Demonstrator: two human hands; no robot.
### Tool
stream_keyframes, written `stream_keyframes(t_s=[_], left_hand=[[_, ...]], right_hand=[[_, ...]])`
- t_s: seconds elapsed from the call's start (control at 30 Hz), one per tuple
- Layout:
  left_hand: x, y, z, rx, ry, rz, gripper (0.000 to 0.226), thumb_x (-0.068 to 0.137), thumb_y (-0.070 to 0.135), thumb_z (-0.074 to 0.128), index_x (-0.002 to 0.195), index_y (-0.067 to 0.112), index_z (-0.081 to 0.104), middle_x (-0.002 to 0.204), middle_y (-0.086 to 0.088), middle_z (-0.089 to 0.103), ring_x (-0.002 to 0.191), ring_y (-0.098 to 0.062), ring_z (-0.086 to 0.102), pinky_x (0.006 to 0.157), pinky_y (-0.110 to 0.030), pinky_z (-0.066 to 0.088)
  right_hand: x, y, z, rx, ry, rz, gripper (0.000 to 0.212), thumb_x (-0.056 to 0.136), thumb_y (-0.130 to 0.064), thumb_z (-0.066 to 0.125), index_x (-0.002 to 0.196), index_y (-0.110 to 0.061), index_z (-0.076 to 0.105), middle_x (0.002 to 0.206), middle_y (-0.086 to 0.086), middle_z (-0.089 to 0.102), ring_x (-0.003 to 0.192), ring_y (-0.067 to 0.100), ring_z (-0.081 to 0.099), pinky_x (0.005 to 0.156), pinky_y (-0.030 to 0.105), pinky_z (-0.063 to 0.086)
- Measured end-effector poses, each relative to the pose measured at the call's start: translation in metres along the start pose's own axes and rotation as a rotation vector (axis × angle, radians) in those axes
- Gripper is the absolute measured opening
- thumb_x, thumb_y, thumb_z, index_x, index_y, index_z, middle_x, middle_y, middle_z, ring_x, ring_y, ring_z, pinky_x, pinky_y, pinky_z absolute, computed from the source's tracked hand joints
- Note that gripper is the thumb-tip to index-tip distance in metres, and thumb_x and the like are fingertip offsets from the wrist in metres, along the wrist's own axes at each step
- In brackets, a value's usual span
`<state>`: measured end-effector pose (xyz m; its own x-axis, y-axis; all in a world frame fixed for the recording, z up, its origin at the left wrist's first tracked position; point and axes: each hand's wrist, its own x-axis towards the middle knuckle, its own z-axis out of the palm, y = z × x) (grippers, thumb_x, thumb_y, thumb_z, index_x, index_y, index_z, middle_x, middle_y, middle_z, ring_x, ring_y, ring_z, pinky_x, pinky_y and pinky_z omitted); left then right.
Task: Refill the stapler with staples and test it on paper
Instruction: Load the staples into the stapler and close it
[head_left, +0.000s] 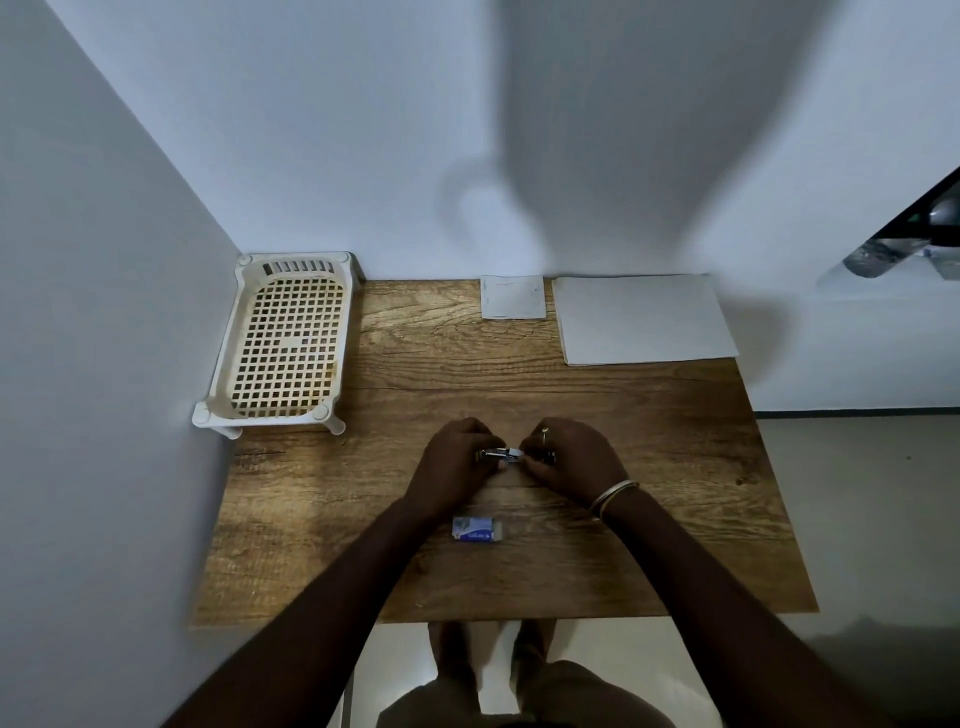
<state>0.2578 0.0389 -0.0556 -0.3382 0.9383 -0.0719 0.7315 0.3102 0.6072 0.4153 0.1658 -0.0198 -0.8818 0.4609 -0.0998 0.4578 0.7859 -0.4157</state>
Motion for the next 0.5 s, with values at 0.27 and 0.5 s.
stream_keyframes(t_s=[0.27, 0.5], left_hand=[[0.003, 0.0, 0.001, 0.006, 0.0, 0.04, 0.023, 0.085, 0.031, 0.079, 0.108, 0.026, 0.08, 0.101, 0.003, 0.07, 0.094, -0.014, 0.06, 0.076, -0.029, 0.046], [0.003, -0.002, 0.003, 0.011, -0.003, 0.028, 0.025, 0.085, 0.031, 0.08, 0.109, 0.026, 0.08, 0.1, 0.004, 0.068, 0.094, -0.012, 0.058, 0.073, -0.025, 0.039]], right_hand=[[0.008, -0.001, -0.001, -0.108, -0.079, -0.053, 0.024, 0.095, -0.036, 0.058, 0.101, -0.023, 0.078, 0.097, 0.001, 0.067, 0.087, 0.021, 0.064, 0.068, 0.034, 0.052], [0.009, -0.001, 0.001, -0.105, -0.079, -0.044, 0.025, 0.096, -0.036, 0.059, 0.11, -0.025, 0.077, 0.104, 0.001, 0.068, 0.094, 0.021, 0.064, 0.072, 0.035, 0.053]])
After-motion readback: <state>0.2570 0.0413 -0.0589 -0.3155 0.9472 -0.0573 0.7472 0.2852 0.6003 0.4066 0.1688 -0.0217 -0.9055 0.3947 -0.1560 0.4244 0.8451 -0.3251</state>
